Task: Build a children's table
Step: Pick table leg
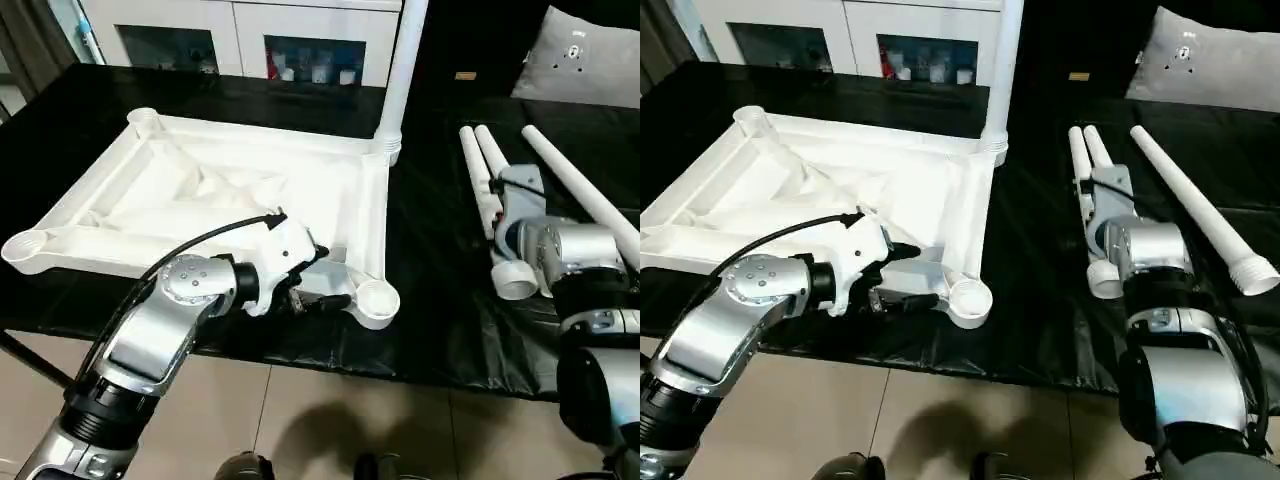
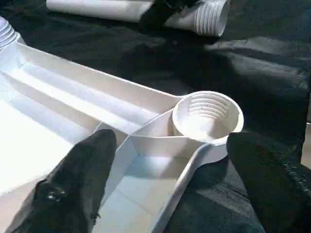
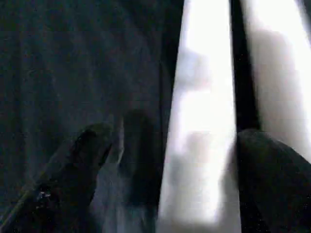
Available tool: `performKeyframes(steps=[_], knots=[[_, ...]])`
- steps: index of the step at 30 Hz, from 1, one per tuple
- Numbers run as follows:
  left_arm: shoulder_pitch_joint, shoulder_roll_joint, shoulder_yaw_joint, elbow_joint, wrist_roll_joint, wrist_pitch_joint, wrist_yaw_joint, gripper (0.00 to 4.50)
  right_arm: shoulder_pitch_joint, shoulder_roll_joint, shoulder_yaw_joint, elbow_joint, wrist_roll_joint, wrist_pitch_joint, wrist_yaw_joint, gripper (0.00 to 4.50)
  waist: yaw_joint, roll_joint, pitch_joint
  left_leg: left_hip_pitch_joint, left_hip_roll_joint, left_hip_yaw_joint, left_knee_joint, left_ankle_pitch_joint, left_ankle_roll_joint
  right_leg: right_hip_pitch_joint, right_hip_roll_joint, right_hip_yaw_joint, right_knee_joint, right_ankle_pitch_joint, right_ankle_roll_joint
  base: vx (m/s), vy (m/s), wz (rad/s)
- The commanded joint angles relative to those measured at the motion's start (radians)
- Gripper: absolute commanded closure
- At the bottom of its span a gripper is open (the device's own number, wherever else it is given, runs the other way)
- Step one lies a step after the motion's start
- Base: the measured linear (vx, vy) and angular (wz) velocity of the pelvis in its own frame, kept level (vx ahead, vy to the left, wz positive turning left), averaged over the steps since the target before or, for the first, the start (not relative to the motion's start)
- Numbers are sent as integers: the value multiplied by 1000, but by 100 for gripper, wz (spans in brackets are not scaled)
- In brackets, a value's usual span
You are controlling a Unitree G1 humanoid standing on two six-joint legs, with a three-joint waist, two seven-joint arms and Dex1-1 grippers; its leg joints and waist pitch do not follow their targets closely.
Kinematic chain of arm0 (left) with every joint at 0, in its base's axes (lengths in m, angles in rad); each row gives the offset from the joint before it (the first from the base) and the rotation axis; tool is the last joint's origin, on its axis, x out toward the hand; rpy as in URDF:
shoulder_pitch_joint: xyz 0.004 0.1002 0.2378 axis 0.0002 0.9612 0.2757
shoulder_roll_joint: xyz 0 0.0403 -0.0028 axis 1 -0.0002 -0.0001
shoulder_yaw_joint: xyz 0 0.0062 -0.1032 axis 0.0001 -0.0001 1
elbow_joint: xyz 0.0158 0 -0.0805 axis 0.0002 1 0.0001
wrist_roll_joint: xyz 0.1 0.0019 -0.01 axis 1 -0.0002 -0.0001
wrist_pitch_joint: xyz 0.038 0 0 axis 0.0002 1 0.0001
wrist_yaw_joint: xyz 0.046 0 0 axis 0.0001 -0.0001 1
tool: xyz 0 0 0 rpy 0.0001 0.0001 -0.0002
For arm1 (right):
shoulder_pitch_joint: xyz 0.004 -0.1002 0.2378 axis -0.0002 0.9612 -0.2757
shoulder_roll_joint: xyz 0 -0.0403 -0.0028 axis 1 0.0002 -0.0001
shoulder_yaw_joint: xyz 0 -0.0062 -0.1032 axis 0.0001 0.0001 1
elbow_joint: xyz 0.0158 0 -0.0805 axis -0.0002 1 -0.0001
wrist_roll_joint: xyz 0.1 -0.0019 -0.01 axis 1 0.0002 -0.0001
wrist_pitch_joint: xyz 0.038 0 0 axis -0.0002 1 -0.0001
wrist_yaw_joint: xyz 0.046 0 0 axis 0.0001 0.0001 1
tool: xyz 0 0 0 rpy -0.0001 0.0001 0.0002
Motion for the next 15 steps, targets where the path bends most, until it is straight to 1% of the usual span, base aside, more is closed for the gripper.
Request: performKeyframes(steps=[1,4,5,7,9,10,11,12,13,14,15], knots=[[-4,4,0,-18,-1,10,-3,4,22,7,5,-18,15,34,20,0,5,-11,-89,9,44,-12,-56,-92,59,73,-83,57,-61,-225,-189,0,0,0],[-6,9,-1,-21,-5,9,1,4,49,20,20,-69,30,67,34,0,7,-11,-90,13,44,-12,-56,-97,57,71,-81,57,-63,-243,-182,0,0,0],[-7,10,-1,-21,-6,8,2,1,56,24,25,-85,34,77,41,18,7,-11,-89,12,45,-12,-57,-98,54,72,-83,57,-62,-251,-179,0,0,0],[-7,12,-2,-21,-6,6,4,1,71,34,33,-122,40,101,50,18,7,-12,-90,13,45,-12,-57,-98,53,72,-82,57,-64,-256,-176,0,0,0],[-7,14,-4,-22,-6,4,6,0,96,51,40,-185,49,142,63,39,7,-13,-92,13,47,-14,-58,-91,50,71,-82,58,-61,-250,-169,0,0,0],[-5,14,-4,-24,-5,3,6,0,107,59,40,-216,55,162,65,48,8,-12,-92,15,47,-14,-58,-92,50,71,-82,58,-62,-251,-170,0,0,0],[-5,15,-4,-25,-5,2,6,0,120,66,47,-245,58,180,70,48,8,-11,-91,15,47,-14,-59,-94,49,70,-82,58,-63,-252,-169,0,0,0],[-5,15,-4,-25,-5,2,6,0,120,66,47,-245,58,180,70,62,8,-13,-93,15,47,-14,-58,-94,47,70,-82,59,-62,-252,-168,0,0,0],[-4,16,-5,-27,-5,2,8,0,144,78,53,-298,65,215,72,72,10,-12,-92,17,48,-14,-59,-95,44,69,-84,59,-63,-255,-167,0,0,0],[-2,17,-6,-29,-5,0,7,0,162,89,59,-334,70,238,67,84,12,-12,-92,17,48,-14,-60,-95,41,69,-82,60,-64,-255,-159,0,0,0],[-2,18,-6,-30,-5,0,7,0,165,91,60,-341,71,243,66,84,13,-10,-90,19,49,-15,-62,-110,33,67,-83,60,-67,-273,-153,0,0,0]])
